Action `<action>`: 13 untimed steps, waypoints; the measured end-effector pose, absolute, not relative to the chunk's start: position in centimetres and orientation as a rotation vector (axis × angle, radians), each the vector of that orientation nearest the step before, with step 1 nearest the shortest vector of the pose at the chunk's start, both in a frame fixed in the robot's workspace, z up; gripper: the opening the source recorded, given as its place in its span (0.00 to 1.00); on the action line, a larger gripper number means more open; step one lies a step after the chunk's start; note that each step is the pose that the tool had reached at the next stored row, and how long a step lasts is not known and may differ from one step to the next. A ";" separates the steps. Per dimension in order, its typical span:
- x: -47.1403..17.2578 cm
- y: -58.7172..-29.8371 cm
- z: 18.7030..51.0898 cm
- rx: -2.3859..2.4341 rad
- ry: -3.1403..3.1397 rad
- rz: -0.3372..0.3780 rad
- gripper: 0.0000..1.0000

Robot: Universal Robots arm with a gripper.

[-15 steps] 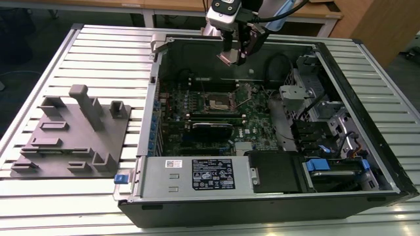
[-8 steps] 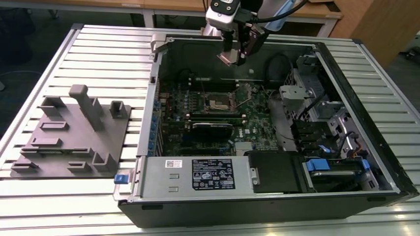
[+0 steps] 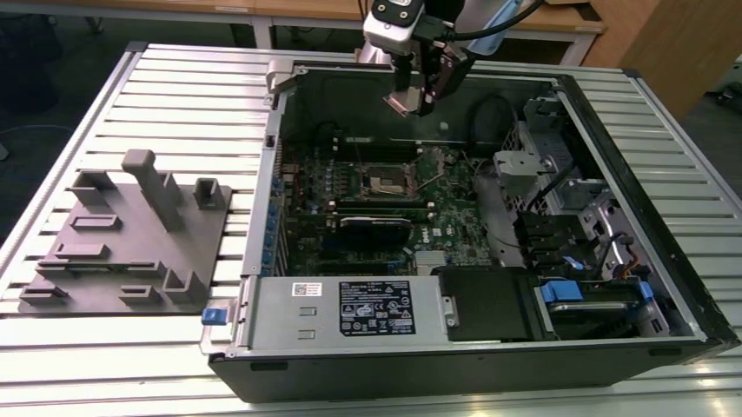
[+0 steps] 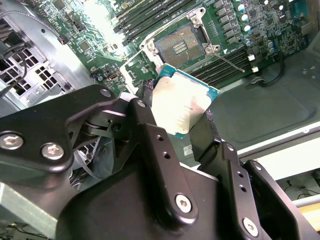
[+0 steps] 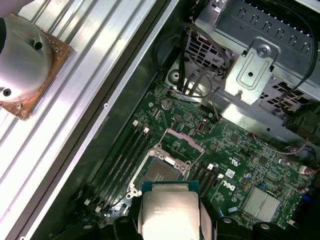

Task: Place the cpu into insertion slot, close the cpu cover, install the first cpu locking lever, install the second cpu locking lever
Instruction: 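Place the cpu into insertion slot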

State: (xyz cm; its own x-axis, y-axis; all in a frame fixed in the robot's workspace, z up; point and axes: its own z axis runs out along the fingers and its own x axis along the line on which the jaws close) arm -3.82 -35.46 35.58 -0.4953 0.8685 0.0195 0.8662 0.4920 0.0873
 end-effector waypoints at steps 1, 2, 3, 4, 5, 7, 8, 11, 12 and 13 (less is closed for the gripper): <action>-3.8 -35.5 35.6 1.566 2.689 0.133 0.54; -3.8 -35.5 35.6 1.566 2.689 0.133 0.54; -3.8 -35.5 35.6 1.566 2.689 0.133 0.54; -3.9 -35.5 35.5 1.567 2.689 0.133 0.54; -3.9 -35.5 35.5 1.566 2.689 0.133 0.54; -3.9 -35.5 35.5 1.566 2.689 0.133 0.54; -3.9 -35.5 35.4 1.569 2.687 0.133 0.54; -3.9 -35.4 35.3 1.605 2.664 0.133 0.54; -3.9 -35.4 35.3 1.617 2.656 0.132 0.54; -3.9 -35.4 35.3 1.629 2.649 0.132 0.54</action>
